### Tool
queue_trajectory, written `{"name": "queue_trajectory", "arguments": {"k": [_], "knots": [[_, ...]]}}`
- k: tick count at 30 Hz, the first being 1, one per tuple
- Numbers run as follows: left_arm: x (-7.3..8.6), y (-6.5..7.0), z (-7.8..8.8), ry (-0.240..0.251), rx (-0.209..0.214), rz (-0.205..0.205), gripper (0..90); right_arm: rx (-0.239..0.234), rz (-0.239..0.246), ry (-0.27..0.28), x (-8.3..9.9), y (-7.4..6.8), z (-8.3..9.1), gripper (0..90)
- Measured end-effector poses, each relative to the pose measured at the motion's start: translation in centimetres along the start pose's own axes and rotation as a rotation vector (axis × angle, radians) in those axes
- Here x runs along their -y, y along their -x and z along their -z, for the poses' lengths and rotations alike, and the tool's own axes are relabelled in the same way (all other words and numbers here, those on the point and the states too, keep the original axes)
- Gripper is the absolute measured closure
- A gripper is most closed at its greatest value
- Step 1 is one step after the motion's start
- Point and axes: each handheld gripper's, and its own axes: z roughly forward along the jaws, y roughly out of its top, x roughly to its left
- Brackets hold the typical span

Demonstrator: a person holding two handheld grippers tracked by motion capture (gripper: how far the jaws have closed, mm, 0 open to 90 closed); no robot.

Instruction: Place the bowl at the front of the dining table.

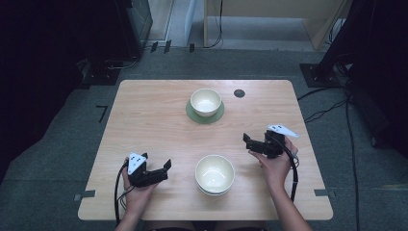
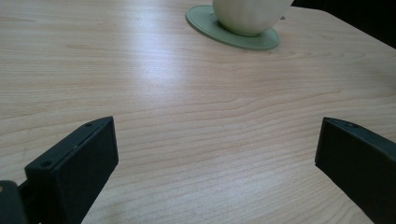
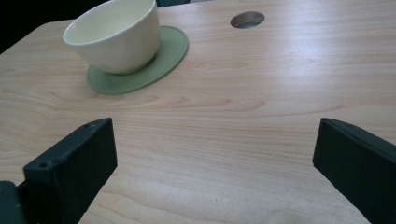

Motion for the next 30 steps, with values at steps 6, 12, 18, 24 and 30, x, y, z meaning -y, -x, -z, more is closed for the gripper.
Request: {"name": "queue_trajectory", "arguments": {"k": [6,12,18,24,30], "knots": [[0.0,0.0,0.0,-0.001,-0.001,-0.002,0.0,0.013,-0.004,-0.003,0.7,0.6,0.6,0.0],[0.0,0.0,0.0,-0.001,-0.002,-0.003,0.0,0.024,-0.008,-0.013,1.5,1.3,1.3,0.0],[0.0,0.0,0.0,-0.001,-0.002,-0.002,0.0,0.039,-0.021,-0.009,2.1,2.3,2.1,0.0],[0.0,0.1,0.0,-0.002,-0.003,-0.005,0.0,0.054,-0.023,-0.014,2.6,3.0,3.0,0.0],[0.0,0.1,0.0,-0.002,-0.004,-0.007,0.0,0.067,-0.029,-0.021,3.2,3.7,3.7,0.0]]}}
